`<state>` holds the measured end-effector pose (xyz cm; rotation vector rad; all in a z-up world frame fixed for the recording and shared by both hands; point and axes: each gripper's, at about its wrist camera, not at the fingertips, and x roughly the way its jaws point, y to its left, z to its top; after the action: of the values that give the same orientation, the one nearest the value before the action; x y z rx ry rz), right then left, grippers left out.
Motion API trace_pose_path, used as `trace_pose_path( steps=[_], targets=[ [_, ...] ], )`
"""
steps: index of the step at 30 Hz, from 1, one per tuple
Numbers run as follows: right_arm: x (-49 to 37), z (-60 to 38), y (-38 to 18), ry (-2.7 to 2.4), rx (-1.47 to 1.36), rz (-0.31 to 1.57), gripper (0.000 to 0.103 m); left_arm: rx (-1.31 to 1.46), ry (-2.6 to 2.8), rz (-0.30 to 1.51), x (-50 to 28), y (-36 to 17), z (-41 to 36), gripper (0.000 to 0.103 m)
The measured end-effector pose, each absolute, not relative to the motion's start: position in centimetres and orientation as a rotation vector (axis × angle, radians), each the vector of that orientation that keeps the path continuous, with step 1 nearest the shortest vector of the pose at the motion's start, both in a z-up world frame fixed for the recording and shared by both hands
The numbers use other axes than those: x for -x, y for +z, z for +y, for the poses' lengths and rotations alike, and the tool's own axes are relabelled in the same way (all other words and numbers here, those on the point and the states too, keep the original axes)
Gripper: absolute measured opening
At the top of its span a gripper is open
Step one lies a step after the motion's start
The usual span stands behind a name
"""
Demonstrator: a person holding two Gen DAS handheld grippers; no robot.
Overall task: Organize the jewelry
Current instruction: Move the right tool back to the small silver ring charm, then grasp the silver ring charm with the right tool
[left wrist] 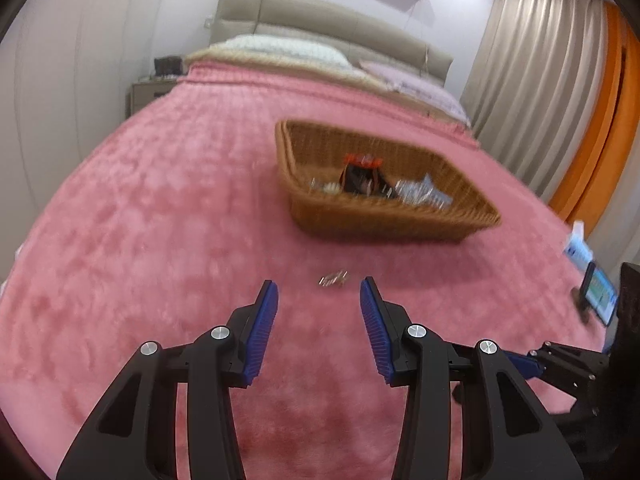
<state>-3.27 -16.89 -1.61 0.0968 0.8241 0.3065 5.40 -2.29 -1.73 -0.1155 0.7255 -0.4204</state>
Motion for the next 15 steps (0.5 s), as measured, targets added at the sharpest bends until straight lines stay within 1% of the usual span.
trace_pose_path(
  steps=[2,7,9,11,15],
  targets=[
    [3.0,-16.1,-2.4,0.306,-0.082,0.849,0.041,0.090,-0.427,0.737,-5.6,-2.1,-2.3,0.042],
    [2.2,-15.0,-2.8,0.272,-0.029,0.861,0.026,0.029,-0.436,0.747,-5.7,-2.3,-2.8,0.042],
    [1.9,-14.6,-2.9,0.253,-0.002,0.864,0.016,0.014,-0.442,0.765,-6.0,-2.6,-3.1,0.040],
    [1.4,-14.7,-2.9,0.242,0.003,0.865,0.013,-0.022,-0.449,0.780,-6.1,-2.9,-3.8,0.040],
    [0.8,-16.2,-3.0,0.208,-0.017,0.868,0.010,-0.095,-0.444,0.783,-6.3,-3.0,-5.3,0.040]
  ],
)
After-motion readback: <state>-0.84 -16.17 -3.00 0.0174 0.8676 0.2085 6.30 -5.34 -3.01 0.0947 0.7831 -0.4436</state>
